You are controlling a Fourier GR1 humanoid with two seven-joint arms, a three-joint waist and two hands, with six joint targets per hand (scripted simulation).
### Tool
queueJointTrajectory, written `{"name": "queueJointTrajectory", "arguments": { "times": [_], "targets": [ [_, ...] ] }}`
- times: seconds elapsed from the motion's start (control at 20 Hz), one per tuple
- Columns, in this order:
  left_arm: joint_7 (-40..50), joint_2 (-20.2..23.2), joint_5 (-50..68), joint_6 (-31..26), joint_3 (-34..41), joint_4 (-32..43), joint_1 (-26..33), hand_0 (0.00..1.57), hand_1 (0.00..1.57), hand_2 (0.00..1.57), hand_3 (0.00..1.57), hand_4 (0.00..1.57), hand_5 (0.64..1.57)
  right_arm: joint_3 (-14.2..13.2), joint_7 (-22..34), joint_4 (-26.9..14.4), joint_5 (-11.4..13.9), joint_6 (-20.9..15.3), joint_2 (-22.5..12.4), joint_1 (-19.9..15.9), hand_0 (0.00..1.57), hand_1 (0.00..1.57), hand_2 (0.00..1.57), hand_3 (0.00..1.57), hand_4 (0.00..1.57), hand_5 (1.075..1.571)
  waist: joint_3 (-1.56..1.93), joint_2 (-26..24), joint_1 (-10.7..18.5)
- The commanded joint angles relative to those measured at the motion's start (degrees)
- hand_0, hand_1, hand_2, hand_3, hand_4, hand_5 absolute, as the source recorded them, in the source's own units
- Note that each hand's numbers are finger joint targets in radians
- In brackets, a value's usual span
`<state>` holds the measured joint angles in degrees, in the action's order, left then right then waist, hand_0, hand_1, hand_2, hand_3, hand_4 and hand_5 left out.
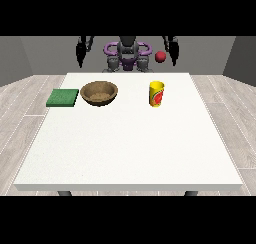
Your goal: Pick the cup and pour the ball into the bowl, then pick the bowl and place it on the pad
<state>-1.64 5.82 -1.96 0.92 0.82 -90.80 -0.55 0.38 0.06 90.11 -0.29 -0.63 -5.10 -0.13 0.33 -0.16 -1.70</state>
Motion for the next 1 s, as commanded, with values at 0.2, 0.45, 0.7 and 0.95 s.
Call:
{"name": "queueJointTrajectory", "arguments": {
  "times": [0.2, 0.45, 0.7, 0.95],
  "targets": [
    [5.3, 2.2, 0.6, -0.9, 0.3, -5.7, -1.0, 0.0, 0.0, 0.0, 0.0, 0.0, 1.535, -0.7, 5.2, 5.5, -0.3, 0.6, -2.9, -0.8, 0.0, 0.0, 0.0, 0.31, 1.06, 1.571, -0.26, -14.7, -0.4],
    [17.1, -5.6, 13.2, -0.1, 0.6, -10.3, -5.9, 0.0, 0.0, 0.0, 0.0, 0.0, 1.537, 9.5, 16.9, 12.5, -2.7, -7.6, 4.9, -8.6, 0.0, 0.0, 0.0, 0.0, 0.85, 1.57, -0.56, -26.5, 1.9],
    [25.0, -5.7, 18.4, 0.2, -0.1, -14.8, -2.8, 0.0, 0.0, 0.0, 0.0, 0.0, 1.539, 24.2, 22.5, 10.2, -0.3, -25.3, 5.0, -6.7, 0.0, 0.0, 0.0, 0.0, 0.62, 1.568, -0.37, -26.1, 6.5],
    [21.2, -2.2, 16.9, -1.0, 2.5, -14.5, -10.0, 0.0, 0.0, 0.0, 0.0, 0.0, 1.52, 28.1, 29.1, 13.9, 4.1, -28.6, 5.1, -20.7, 0.0, 0.0, 0.0, 0.0, 0.36, 1.569, -0.39, -15.5, 1.0]
  ]
}}
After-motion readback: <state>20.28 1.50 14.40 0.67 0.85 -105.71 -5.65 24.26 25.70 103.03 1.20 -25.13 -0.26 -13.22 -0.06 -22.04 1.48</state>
